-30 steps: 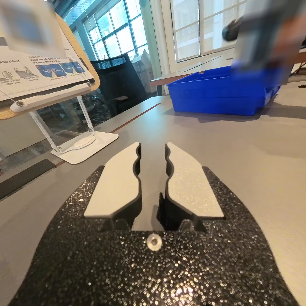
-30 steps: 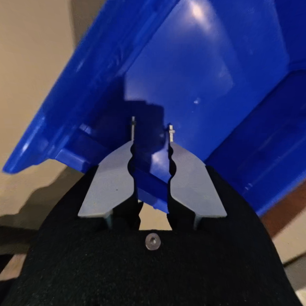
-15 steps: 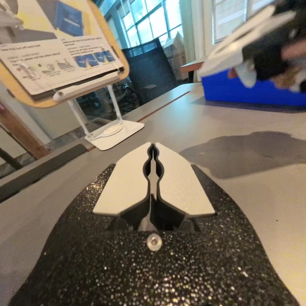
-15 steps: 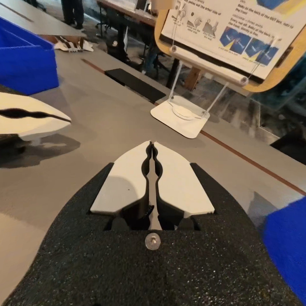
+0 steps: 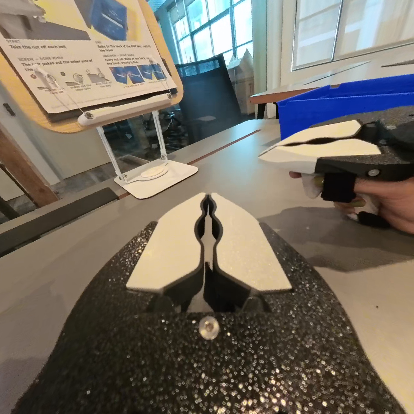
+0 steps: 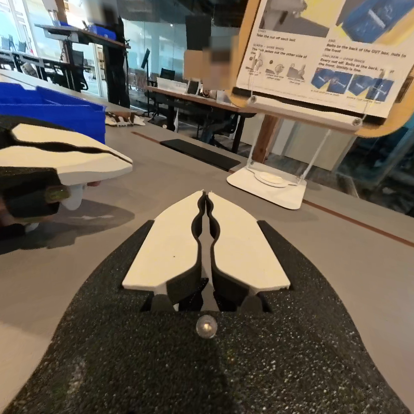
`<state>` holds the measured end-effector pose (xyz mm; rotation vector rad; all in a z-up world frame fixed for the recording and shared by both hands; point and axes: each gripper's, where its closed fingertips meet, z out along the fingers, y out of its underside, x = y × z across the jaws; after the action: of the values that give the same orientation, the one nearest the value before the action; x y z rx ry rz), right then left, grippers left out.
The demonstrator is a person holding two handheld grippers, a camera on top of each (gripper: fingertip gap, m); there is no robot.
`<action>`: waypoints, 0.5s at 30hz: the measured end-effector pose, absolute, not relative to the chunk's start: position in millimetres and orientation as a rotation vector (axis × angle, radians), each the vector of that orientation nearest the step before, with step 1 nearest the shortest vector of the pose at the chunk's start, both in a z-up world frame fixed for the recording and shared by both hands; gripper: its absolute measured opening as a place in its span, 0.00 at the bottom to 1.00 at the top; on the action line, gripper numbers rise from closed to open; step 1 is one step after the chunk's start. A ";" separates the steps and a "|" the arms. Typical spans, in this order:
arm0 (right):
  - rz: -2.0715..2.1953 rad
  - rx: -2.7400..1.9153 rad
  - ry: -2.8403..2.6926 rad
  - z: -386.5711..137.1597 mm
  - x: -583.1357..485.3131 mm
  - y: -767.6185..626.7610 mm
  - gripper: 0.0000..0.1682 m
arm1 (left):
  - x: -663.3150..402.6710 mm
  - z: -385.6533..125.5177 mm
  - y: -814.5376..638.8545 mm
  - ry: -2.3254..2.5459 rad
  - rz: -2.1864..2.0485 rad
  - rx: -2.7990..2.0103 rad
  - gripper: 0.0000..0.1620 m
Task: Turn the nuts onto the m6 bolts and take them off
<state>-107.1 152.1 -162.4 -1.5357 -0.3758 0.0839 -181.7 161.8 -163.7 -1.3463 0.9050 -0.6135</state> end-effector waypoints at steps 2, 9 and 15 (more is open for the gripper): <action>0.070 -1.532 -0.399 -163.1 -110.6 152.5 0.00 | -181.1 -164.6 162.4 0.908 -0.618 -1.355 0.00; 0.135 -1.514 -0.321 -158.1 -102.8 152.8 0.00 | -183.6 -164.9 168.4 0.871 -0.669 -1.397 0.00; 0.206 -1.470 -0.224 -150.7 -90.7 149.8 0.00 | -192.6 -161.0 174.5 0.835 -0.631 -1.408 0.00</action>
<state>-90.7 149.8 -150.7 -1.4696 -0.2242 0.2057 -192.6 174.5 -161.0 -1.4080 0.8346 -0.6311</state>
